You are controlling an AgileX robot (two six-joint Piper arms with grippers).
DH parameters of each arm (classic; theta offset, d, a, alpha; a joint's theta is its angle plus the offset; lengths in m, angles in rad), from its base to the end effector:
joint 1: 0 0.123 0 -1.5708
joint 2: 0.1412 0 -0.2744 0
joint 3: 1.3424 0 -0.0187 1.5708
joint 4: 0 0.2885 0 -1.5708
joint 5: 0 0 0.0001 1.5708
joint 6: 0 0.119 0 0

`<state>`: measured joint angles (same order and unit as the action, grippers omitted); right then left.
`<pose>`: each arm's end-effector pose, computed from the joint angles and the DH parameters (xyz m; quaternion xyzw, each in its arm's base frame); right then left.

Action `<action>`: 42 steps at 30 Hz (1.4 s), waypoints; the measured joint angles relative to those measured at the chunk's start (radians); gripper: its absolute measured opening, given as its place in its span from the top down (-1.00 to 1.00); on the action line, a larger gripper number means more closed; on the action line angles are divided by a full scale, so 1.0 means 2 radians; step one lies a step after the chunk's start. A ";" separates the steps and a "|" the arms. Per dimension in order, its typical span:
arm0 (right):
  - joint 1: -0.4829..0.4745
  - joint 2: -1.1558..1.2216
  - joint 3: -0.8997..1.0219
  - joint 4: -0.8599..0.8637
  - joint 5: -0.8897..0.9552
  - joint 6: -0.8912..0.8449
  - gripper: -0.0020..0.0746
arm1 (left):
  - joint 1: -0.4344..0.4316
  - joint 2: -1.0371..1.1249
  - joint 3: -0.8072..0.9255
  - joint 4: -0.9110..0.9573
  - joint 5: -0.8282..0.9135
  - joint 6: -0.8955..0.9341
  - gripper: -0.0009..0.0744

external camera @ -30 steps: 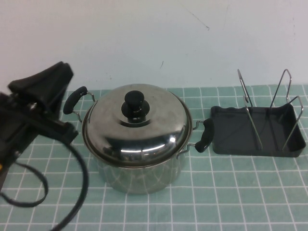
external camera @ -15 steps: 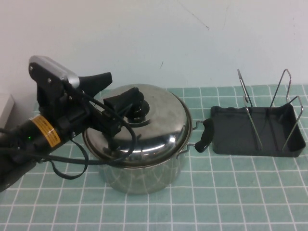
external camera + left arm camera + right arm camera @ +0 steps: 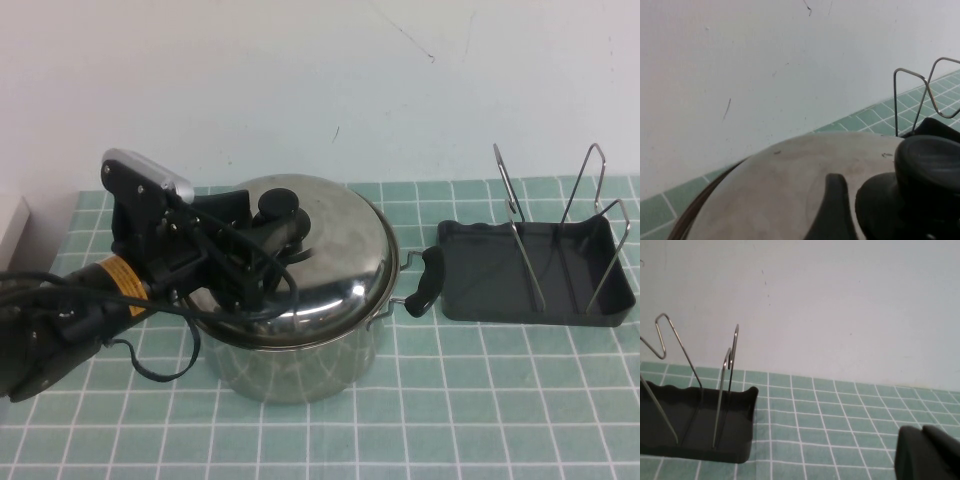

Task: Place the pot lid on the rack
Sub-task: Open the pot, then hand over the pot lid

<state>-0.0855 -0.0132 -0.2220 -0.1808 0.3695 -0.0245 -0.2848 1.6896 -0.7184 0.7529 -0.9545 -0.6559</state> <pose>0.1131 -0.0175 0.2621 -0.0164 0.7214 -0.1194 0.6819 0.3330 -0.1666 0.1686 0.2411 0.6903 -0.3521 0.5842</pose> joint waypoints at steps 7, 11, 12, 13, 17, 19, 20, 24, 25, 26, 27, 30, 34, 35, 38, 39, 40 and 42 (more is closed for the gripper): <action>0.000 0.000 0.000 0.001 0.000 -0.001 0.95 | 0.000 0.004 -0.001 -0.009 -0.007 0.016 -0.39; 0.000 0.000 0.000 0.001 0.000 -0.001 0.95 | -0.006 0.005 -0.001 -0.020 -0.008 0.031 -0.39; 0.000 0.000 0.000 0.001 0.000 -0.001 0.95 | -0.009 0.005 -0.001 -0.025 -0.006 0.039 -0.39; 0.000 0.000 0.000 0.001 0.000 -0.002 0.95 | -0.013 0.005 -0.001 -0.027 -0.003 0.045 -0.39; 0.000 0.000 0.000 0.002 0.000 -0.002 0.95 | -0.035 0.005 -0.007 -0.044 0.018 0.065 -0.39; 0.000 0.000 0.000 0.002 0.000 -0.002 0.95 | -0.044 0.005 -0.009 -0.064 0.030 0.076 -0.37; 0.000 0.000 0.000 0.002 0.000 -0.003 0.95 | -0.046 0.005 -0.009 -0.072 0.035 0.080 -0.34; 0.000 0.000 0.000 0.003 0.000 -0.007 0.95 | -0.049 0.010 -0.011 -0.088 0.025 0.096 -0.03; 0.000 0.000 0.000 0.003 0.000 -0.007 0.95 | -0.050 0.012 -0.011 -0.089 0.018 0.101 0.10; 0.000 0.000 0.000 0.003 0.000 -0.007 0.95 | -0.050 0.013 -0.011 -0.090 0.014 0.102 0.09; 0.000 0.000 0.000 0.003 0.000 -0.008 0.95 | -0.050 0.015 -0.011 -0.092 0.008 0.105 0.09; 0.000 0.000 0.000 0.003 -0.002 -0.008 0.95 | -0.050 0.020 -0.011 -0.092 -0.009 0.106 0.09; 0.000 0.000 0.000 0.003 -0.036 -0.008 0.95 | -0.050 0.024 -0.011 -0.104 -0.053 0.105 0.09; 0.000 0.000 0.000 0.004 -0.047 -0.008 0.95 | -0.050 0.023 -0.011 -0.110 -0.062 0.104 0.09; 0.000 0.000 -0.013 0.024 -0.063 -0.008 0.95 | -0.051 0.013 -0.011 -0.119 -0.074 0.092 0.09; 0.000 0.000 -0.022 0.034 -0.067 -0.008 0.95 | -0.051 0.008 -0.011 -0.121 -0.075 0.088 0.09; 0.000 0.000 -0.028 0.044 -0.068 -0.008 0.95 | -0.051 0.001 -0.011 -0.121 -0.075 0.084 0.09; 0.000 0.000 -0.047 0.066 -0.069 -0.009 0.95 | -0.051 -0.014 -0.011 -0.123 -0.076 0.068 0.09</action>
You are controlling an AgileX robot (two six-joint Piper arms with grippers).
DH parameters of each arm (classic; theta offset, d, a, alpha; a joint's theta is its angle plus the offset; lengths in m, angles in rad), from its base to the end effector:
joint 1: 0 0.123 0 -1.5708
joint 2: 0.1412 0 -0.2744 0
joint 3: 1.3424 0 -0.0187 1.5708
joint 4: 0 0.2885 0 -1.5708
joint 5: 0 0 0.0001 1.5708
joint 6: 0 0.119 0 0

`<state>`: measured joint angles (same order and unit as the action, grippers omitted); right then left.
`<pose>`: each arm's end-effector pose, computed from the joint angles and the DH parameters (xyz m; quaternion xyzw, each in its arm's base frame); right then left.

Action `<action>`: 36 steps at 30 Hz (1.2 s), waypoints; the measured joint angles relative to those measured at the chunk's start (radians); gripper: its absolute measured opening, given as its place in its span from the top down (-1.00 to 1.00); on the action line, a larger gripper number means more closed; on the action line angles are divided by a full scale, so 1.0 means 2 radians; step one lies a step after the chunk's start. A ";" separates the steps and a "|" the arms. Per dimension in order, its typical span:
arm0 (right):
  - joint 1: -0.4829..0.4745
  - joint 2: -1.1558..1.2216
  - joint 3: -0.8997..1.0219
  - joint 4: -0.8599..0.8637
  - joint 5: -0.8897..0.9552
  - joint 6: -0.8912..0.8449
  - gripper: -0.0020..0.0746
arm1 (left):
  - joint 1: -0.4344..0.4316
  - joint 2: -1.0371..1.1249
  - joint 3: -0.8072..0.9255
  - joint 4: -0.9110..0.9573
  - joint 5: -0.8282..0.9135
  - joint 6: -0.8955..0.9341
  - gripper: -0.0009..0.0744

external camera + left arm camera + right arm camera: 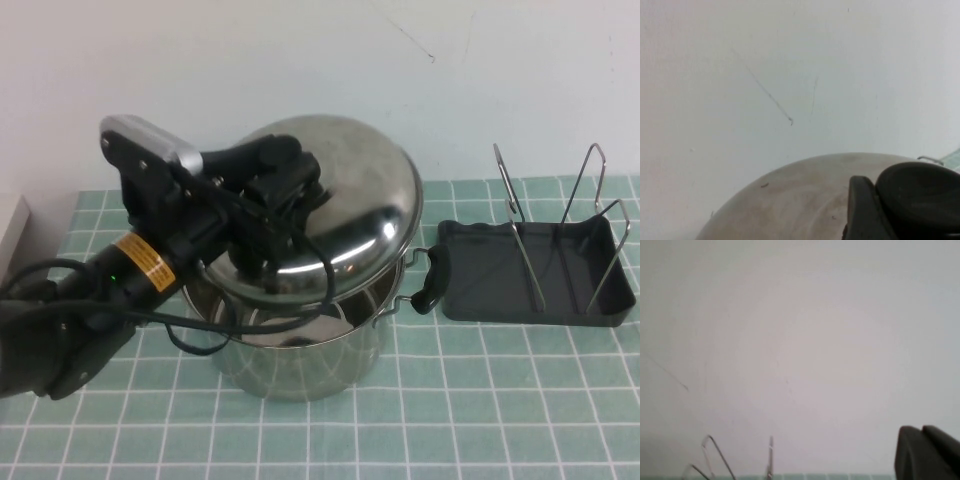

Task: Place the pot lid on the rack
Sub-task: Hand over the pot lid

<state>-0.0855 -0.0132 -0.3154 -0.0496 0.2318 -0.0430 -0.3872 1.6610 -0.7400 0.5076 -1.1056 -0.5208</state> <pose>0.1007 -0.0100 0.3134 0.0025 0.6390 -0.0715 0.7658 0.3281 -0.1896 0.2119 0.2072 0.6006 -0.3794 0.6726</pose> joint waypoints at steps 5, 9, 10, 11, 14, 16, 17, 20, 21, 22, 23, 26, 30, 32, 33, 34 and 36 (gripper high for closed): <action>0.006 0.000 -0.055 0.158 0.048 -0.019 0.95 | -0.005 -0.049 0.000 0.001 -0.002 -0.085 0.09; 0.014 0.010 -0.075 0.419 0.150 -0.182 0.95 | -0.037 -0.093 0.000 0.001 -0.003 -0.111 0.09; 0.016 0.022 -0.075 0.496 0.181 -0.241 0.95 | -0.051 -0.101 0.000 0.001 -0.005 -0.112 0.09; 0.016 0.035 -0.075 0.552 0.204 -0.297 0.95 | -0.063 -0.107 0.000 0.001 -0.006 -0.112 0.09; 0.016 0.067 -0.075 0.719 0.256 -0.394 0.89 | -0.109 -0.115 -0.015 -0.001 -0.009 -0.112 0.09; 0.016 0.088 -0.075 0.786 0.266 -0.421 0.66 | -0.140 -0.116 -0.031 -0.012 -0.013 -0.112 0.09; 0.016 0.094 -0.075 0.802 0.269 -0.427 0.51 | -0.154 -0.116 -0.040 -0.016 -0.013 -0.111 0.09; 0.016 0.110 -0.075 0.826 0.272 -0.436 -0.18 | -0.187 -0.116 -0.065 -0.017 -0.014 -0.100 0.09; 0.016 0.114 -0.075 0.830 0.272 -0.437 -0.40 | -0.192 -0.116 -0.072 -0.018 -0.015 -0.096 0.09; 0.016 0.119 -0.075 0.831 0.272 -0.439 -0.56 | -0.198 -0.116 -0.080 -0.019 -0.016 -0.092 0.09; 0.016 0.122 -0.075 0.833 0.272 -0.439 -0.65 | -0.203 -0.116 -0.087 -0.020 -0.017 -0.091 0.09; 0.016 0.133 -0.075 0.843 0.267 -0.440 -0.79 | -0.214 -0.116 -0.101 -0.023 -0.017 -0.091 0.09; 0.016 0.153 -0.076 0.860 0.260 -0.445 -0.84 | -0.234 -0.116 -0.106 -0.020 -0.017 -0.092 0.09; 0.016 0.166 -0.079 0.862 0.259 -0.446 -0.81 | -0.247 -0.116 -0.107 -0.014 -0.017 -0.092 0.09; 0.016 0.171 -0.080 0.863 0.259 -0.444 -0.76 | -0.253 -0.116 -0.108 -0.012 -0.017 -0.092 0.09; 0.016 0.177 -0.081 0.863 0.259 -0.443 -0.69 | -0.258 -0.116 -0.108 -0.011 -0.017 -0.092 0.09; 0.016 0.181 -0.084 0.866 0.262 -0.441 -0.52 | -0.269 -0.116 -0.108 -0.010 -0.013 -0.090 0.09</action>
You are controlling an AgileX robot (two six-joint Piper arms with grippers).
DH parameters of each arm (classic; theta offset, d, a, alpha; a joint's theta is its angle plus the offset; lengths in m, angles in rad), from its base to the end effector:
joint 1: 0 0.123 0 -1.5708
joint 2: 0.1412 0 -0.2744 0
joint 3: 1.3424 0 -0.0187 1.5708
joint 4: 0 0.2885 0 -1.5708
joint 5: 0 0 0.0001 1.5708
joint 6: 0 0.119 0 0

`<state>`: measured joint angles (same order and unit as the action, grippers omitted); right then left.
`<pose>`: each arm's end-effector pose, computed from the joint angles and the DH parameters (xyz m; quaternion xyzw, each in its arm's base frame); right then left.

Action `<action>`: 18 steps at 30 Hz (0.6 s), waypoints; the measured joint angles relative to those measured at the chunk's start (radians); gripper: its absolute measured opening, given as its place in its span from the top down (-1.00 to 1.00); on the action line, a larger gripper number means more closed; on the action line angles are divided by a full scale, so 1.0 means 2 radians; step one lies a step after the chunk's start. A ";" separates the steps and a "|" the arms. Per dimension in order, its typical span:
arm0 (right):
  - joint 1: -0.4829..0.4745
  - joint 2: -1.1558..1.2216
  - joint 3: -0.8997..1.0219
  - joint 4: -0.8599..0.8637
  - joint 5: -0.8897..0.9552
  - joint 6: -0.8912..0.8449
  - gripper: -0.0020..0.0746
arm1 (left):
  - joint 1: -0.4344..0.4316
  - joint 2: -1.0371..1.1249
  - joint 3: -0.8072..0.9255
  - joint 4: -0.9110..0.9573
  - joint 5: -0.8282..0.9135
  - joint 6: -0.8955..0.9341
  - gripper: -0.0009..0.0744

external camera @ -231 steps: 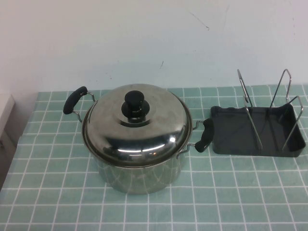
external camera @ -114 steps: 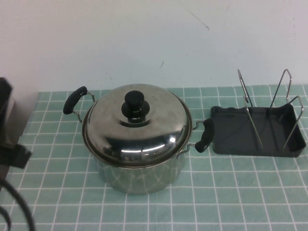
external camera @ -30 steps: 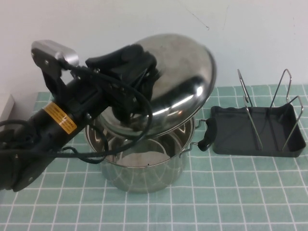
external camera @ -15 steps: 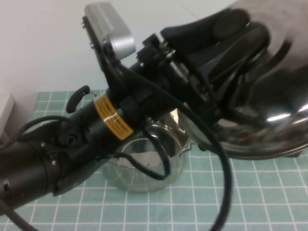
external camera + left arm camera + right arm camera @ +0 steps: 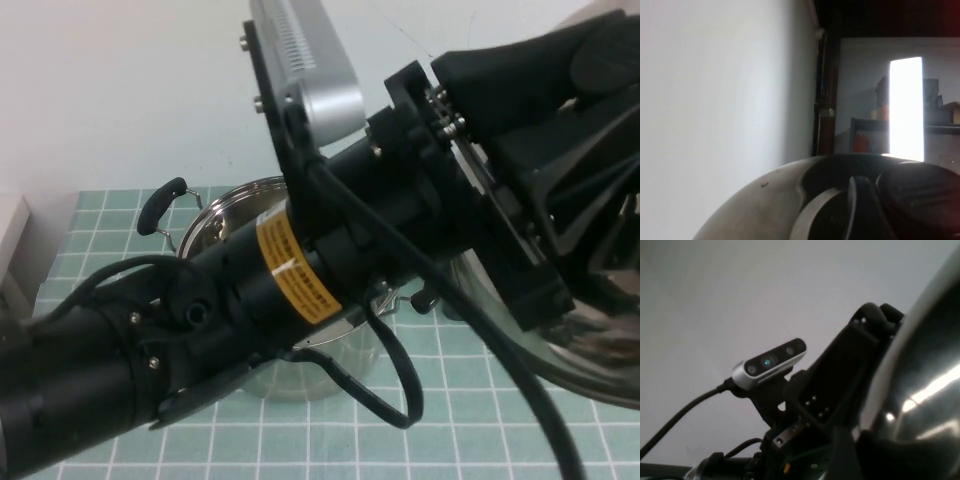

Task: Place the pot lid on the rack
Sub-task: Hand over the pot lid

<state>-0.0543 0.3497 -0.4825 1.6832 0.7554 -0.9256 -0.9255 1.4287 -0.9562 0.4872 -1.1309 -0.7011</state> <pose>0.1222 0.0746 0.3614 -0.0460 0.6172 0.4739 0.6264 0.1744 -0.3155 0.3754 0.2832 0.3597 -0.6414 0.6156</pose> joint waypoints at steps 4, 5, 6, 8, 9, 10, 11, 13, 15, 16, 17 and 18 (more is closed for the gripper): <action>0.001 0.002 -0.004 0.002 0.004 -0.005 0.15 | -0.009 0.000 -0.001 0.002 0.030 0.002 0.09; 0.001 0.002 -0.004 0.003 0.004 -0.008 0.32 | -0.011 0.000 -0.001 0.005 0.042 -0.001 0.09; 0.002 0.002 -0.004 0.005 0.004 -0.012 0.55 | -0.013 0.000 -0.001 0.006 0.051 -0.008 0.09; 0.003 0.002 -0.004 0.006 0.005 -0.020 0.67 | -0.014 0.000 -0.001 0.012 0.070 -0.031 0.09; 0.003 0.002 -0.004 0.006 0.005 -0.026 0.68 | -0.015 0.000 -0.001 0.017 0.075 -0.040 0.09; 0.003 0.002 -0.004 0.006 0.002 -0.030 0.68 | -0.015 0.000 -0.001 0.023 0.082 -0.051 0.08; 0.003 0.002 -0.004 0.006 0.000 -0.034 0.68 | -0.015 0.000 -0.002 0.028 0.089 -0.061 0.04; 0.003 0.002 -0.004 0.006 -0.001 -0.045 0.76 | -0.015 0.000 -0.002 0.045 0.105 -0.076 -0.16; 0.003 0.002 -0.004 0.006 -0.005 -0.056 0.84 | -0.015 0.000 -0.002 0.065 0.123 -0.083 -0.40; 0.003 0.002 -0.004 0.006 -0.012 -0.062 0.86 | -0.014 0.001 -0.002 0.076 0.131 -0.084 -0.50; 0.003 0.003 -0.004 0.006 -0.026 -0.067 0.87 | -0.012 0.000 -0.002 0.087 0.135 -0.087 -0.57; 0.003 0.004 -0.004 0.004 -0.041 -0.072 0.87 | -0.010 -0.003 -0.002 0.098 0.141 -0.094 -0.59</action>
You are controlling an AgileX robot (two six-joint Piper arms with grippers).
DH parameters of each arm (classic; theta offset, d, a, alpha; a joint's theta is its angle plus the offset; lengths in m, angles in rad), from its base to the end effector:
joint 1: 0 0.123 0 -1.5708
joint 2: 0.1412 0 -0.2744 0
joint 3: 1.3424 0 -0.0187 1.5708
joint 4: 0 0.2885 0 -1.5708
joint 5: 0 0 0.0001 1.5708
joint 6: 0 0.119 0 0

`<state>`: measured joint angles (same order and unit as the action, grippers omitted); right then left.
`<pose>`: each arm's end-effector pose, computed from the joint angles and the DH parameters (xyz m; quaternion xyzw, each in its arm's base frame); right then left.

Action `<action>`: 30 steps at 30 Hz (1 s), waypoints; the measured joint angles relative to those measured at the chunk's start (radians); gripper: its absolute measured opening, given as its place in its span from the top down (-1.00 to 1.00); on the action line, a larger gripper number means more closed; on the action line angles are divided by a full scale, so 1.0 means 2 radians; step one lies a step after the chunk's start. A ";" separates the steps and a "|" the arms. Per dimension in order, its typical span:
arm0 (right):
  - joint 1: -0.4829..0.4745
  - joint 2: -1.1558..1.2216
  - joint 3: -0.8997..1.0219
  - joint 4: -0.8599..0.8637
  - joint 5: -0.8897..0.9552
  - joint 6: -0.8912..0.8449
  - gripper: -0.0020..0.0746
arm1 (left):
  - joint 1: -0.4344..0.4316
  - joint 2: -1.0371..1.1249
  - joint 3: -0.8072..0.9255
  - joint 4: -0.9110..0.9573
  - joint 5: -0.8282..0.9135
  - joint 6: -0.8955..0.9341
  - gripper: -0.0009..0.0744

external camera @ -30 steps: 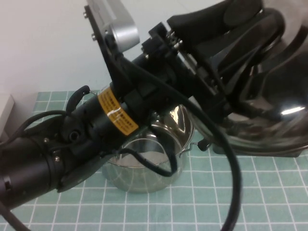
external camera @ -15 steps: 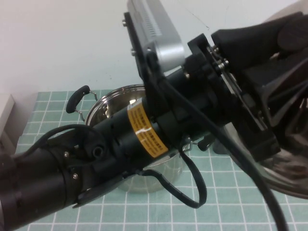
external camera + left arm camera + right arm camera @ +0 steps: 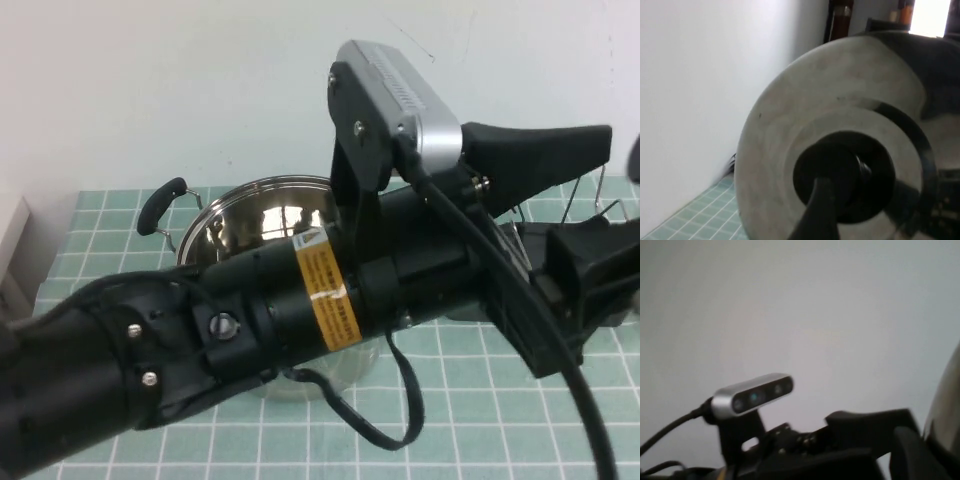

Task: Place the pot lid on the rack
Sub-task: Hand over the pot lid, then place the pot lid on the pot rack

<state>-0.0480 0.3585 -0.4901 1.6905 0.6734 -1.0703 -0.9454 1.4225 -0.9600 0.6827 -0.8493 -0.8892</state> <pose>0.1289 0.0677 0.3642 -0.0582 0.6127 0.4116 0.6721 0.1721 -0.3345 0.3447 0.3434 0.4818 -0.6034 0.5347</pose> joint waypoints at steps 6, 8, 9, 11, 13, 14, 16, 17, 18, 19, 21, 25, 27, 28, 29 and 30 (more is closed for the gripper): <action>0.000 0.031 -0.012 0.000 -0.041 -0.045 0.88 | 0.042 -0.044 0.000 0.139 0.097 -0.092 -0.44; 0.000 0.064 -0.024 0.000 -0.034 -0.063 0.88 | 0.058 -0.065 0.000 0.209 0.124 -0.150 -0.16; 0.000 0.086 -0.030 0.000 -0.027 -0.071 0.88 | 0.064 -0.074 0.000 0.239 0.130 -0.181 -0.01; 0.000 0.139 -0.050 0.000 -0.006 -0.098 0.88 | 0.080 -0.097 0.000 0.320 0.135 -0.242 0.45; 0.000 0.193 -0.073 0.000 0.014 -0.124 0.88 | 0.092 -0.116 0.000 0.398 0.132 -0.300 0.75; 0.000 0.225 -0.090 0.000 0.026 -0.137 0.88 | 0.096 -0.127 0.000 0.440 0.129 -0.337 0.82; 0.000 0.284 -0.118 -0.001 0.040 -0.152 0.88 | 0.107 -0.141 0.001 0.500 0.122 -0.400 0.90; 0.000 0.318 -0.135 -0.001 0.050 -0.159 0.88 | 0.112 -0.147 0.004 0.514 0.118 -0.426 0.92; 0.000 0.353 -0.148 -0.001 0.059 -0.165 0.88 | 0.116 -0.152 0.008 0.522 0.114 -0.442 0.94; 0.000 0.380 -0.164 -0.002 0.070 -0.171 0.88 | 0.120 -0.156 0.014 0.529 0.108 -0.453 0.95; 0.000 0.447 -0.199 -0.002 0.089 -0.180 0.88 | 0.124 -0.164 0.027 0.536 0.105 -0.464 0.96; 0.000 0.553 -0.262 -0.019 0.116 -0.187 0.88 | 0.125 -0.171 0.050 0.541 0.105 -0.472 0.97; 0.000 0.593 -0.288 -0.040 0.120 -0.187 0.88 | 0.125 -0.171 0.057 0.542 0.105 -0.473 0.97; 0.000 0.603 -0.295 -0.044 0.120 -0.187 0.88 | 0.125 -0.173 0.061 0.542 0.105 -0.473 0.97; 0.000 0.618 -0.306 -0.052 0.120 -0.187 0.88 | 0.126 -0.173 0.062 0.542 0.105 -0.473 0.97; 0.000 0.626 -0.312 -0.056 0.120 -0.187 0.88 | 0.126 -0.173 0.064 0.542 0.105 -0.473 0.98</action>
<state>-0.0480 1.6096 -1.1140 1.5778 0.9131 -1.4446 -0.6931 1.0767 -0.8319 1.7673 -0.6400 -1.8357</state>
